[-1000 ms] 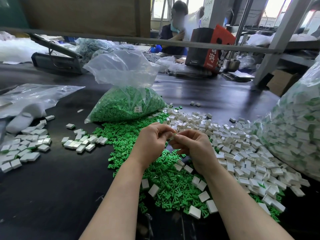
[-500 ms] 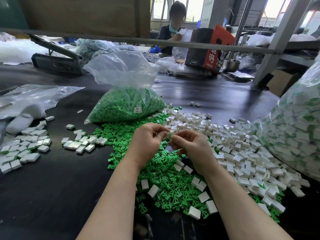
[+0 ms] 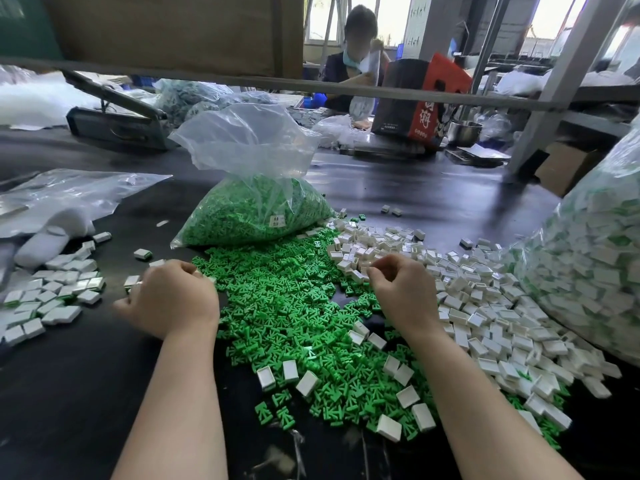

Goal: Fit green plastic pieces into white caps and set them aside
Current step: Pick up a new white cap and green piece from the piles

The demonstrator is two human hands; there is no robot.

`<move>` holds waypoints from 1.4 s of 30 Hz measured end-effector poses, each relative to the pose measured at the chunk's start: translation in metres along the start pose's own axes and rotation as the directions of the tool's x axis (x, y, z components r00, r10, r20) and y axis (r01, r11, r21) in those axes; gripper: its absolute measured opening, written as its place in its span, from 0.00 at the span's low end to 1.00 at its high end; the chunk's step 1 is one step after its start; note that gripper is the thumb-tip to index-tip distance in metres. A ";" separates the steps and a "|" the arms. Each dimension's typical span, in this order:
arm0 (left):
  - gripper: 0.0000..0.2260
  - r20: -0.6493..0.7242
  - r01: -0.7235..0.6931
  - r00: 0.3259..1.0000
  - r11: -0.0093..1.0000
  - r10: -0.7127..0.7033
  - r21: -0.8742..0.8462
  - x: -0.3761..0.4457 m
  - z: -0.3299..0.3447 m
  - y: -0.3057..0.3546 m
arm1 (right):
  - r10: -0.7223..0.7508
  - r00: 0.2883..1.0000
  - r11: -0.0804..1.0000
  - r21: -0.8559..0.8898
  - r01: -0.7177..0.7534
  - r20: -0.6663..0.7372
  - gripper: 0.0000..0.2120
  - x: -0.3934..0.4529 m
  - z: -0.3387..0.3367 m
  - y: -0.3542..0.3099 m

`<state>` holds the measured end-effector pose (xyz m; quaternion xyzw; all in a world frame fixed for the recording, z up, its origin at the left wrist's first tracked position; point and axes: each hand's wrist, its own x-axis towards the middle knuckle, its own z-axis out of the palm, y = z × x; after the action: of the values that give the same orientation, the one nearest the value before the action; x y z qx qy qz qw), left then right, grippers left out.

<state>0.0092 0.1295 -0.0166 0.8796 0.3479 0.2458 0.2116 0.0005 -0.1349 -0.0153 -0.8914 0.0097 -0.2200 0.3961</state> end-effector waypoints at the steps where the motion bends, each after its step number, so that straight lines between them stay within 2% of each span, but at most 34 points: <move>1: 0.07 0.001 0.000 1.000 1.000 0.000 0.015 -0.001 0.000 0.000 | 0.000 1.000 0.998 -0.069 -0.001 -0.013 0.02 0.000 -0.002 0.002; 4: 0.07 0.019 0.001 1.000 0.999 -0.002 0.053 0.000 -0.001 0.001 | 0.026 0.999 0.954 -0.298 -0.037 -0.039 0.05 -0.002 -0.004 0.008; 8: 0.11 0.035 -0.054 0.998 0.998 0.053 0.032 -0.003 -0.001 0.007 | 0.083 0.994 0.805 -0.584 -0.106 -0.065 0.09 -0.004 -0.006 0.012; 12: 0.08 0.048 -0.200 0.976 0.963 0.211 -0.180 -0.010 -0.002 0.022 | 0.136 0.990 0.689 -0.713 -0.130 -0.049 0.11 -0.004 -0.005 0.010; 14: 0.06 0.085 -0.274 0.945 0.905 0.317 -0.325 -0.018 -0.001 0.032 | 0.161 0.987 0.677 -0.724 -0.131 -0.028 0.11 -0.003 -0.006 0.009; 17: 0.04 0.148 -0.312 0.887 0.805 0.437 -0.505 -0.034 0.001 0.048 | 0.147 0.989 0.697 -0.708 -0.115 -0.016 0.09 -0.003 -0.007 0.007; 22: 0.04 0.297 -0.244 0.762 0.680 0.575 -0.691 -0.061 0.004 0.070 | 0.065 0.994 0.790 -0.604 -0.106 -0.089 0.08 -0.004 -0.006 0.009; 24: 0.03 0.397 -0.144 0.695 0.656 0.600 -0.741 -0.070 0.004 0.076 | 0.019 0.994 0.850 -0.521 -0.071 -0.105 0.10 -0.004 -0.005 0.010; 28: 0.03 0.592 0.163 0.583 0.634 0.556 -0.756 -0.079 0.004 0.081 | -0.037 0.995 0.960 -0.279 0.009 -0.095 0.09 -0.002 -0.003 0.007; 29: 0.04 0.627 0.230 0.561 0.625 0.541 -0.746 -0.079 0.004 0.081 | -0.030 0.997 0.979 -0.204 0.015 -0.069 0.09 -0.001 -0.004 0.006; 31: 0.06 0.675 0.351 0.524 0.590 0.520 -0.727 -0.078 0.003 0.082 | 0.011 1.000 0.998 0.055 -0.010 -0.022 0.05 0.000 -0.004 0.001; 33: 0.07 0.702 0.449 0.482 0.539 0.525 -0.712 -0.077 0.002 0.082 | 0.084 0.996 0.928 0.367 -0.073 -0.015 0.04 0.000 -0.004 -0.006; 35: 0.09 0.709 0.498 0.439 0.507 0.553 -0.704 -0.078 0.002 0.083 | 0.128 0.992 0.838 0.536 -0.097 -0.021 0.05 -0.002 -0.001 -0.011; 37: 0.10 0.687 0.483 0.453 0.491 0.568 -0.725 -0.080 0.001 0.083 | 0.108 0.994 0.823 0.562 -0.081 -0.015 0.05 -0.003 0.003 -0.013; 40: 0.06 0.654 0.461 0.552 0.464 0.518 -0.756 -0.080 0.002 0.083 | 0.074 0.997 0.839 0.540 -0.063 0.001 0.04 -0.003 0.008 -0.014; 42: 0.03 0.635 0.447 0.615 0.457 0.467 -0.769 -0.075 0.003 0.081 | 0.061 0.998 0.906 0.418 -0.068 0.029 0.03 -0.001 0.007 -0.012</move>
<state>0.0040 0.0210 0.0031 0.6439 0.0277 -0.0229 0.7643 0.0007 -0.1213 -0.0115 -0.7867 -0.0113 -0.1970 0.5850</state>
